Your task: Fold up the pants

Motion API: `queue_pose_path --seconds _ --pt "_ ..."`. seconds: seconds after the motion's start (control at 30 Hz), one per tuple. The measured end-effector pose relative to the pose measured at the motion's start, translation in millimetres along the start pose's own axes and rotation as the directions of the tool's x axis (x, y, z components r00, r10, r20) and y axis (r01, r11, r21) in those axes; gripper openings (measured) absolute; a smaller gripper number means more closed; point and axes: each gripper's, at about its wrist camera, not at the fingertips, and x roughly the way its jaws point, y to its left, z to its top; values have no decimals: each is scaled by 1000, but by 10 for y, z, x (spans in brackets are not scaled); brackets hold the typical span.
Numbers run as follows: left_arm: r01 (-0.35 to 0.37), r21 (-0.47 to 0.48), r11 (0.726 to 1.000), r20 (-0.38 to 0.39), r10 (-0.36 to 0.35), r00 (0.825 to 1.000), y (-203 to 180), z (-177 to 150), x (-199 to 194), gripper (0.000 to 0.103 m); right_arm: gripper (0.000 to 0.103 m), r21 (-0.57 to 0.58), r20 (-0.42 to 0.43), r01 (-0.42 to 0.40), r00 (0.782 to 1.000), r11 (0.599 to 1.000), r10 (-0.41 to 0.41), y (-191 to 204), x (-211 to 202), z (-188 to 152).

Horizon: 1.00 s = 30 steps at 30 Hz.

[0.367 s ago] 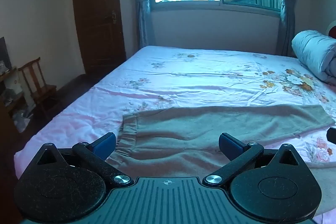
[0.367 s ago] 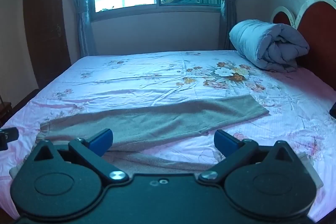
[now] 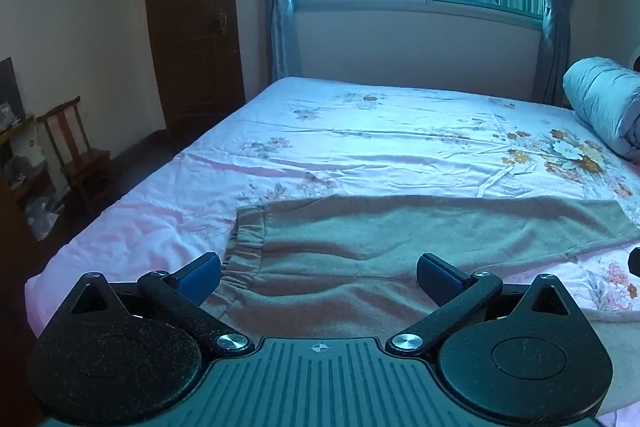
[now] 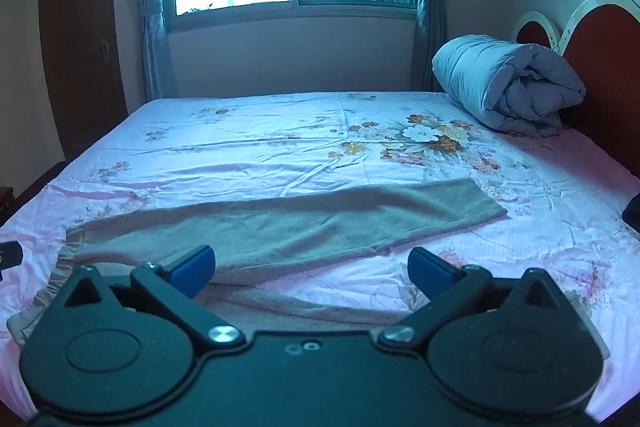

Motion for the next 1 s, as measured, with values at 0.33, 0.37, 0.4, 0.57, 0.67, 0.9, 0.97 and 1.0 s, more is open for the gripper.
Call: queue_pose_path --seconds 0.33,0.37,0.4,0.57,0.67,0.9,0.97,1.0 --pt "-11 1 1000 -8 11 1000 -23 -48 63 103 97 7 -8 4 1000 1000 -4 185 15 -95" --pt "-11 1 1000 -8 11 1000 -32 -51 64 103 97 8 -9 6 1000 1000 -6 184 20 -93" --pt "-9 3 1000 -10 9 1000 -42 -54 66 103 97 8 -11 6 1000 1000 -6 184 35 -87" --pt "1 5 1000 -14 -1 1000 -22 -44 83 103 97 10 -16 -2 1000 1000 2 181 55 -85" --pt "0 6 1000 -14 0 1000 -35 -45 79 103 97 10 -17 -4 1000 1000 5 175 65 -90" --pt "0 -7 1000 -22 0 1000 11 -41 118 103 97 10 -23 -8 1000 1000 8 167 75 -99" --pt "-1 -5 1000 -23 1 1000 4 -43 119 103 97 9 -25 -8 1000 1000 9 163 79 -99" --pt "-1 -6 1000 -24 1 1000 2 -43 119 103 97 9 -26 -8 1000 1000 8 164 80 -101"
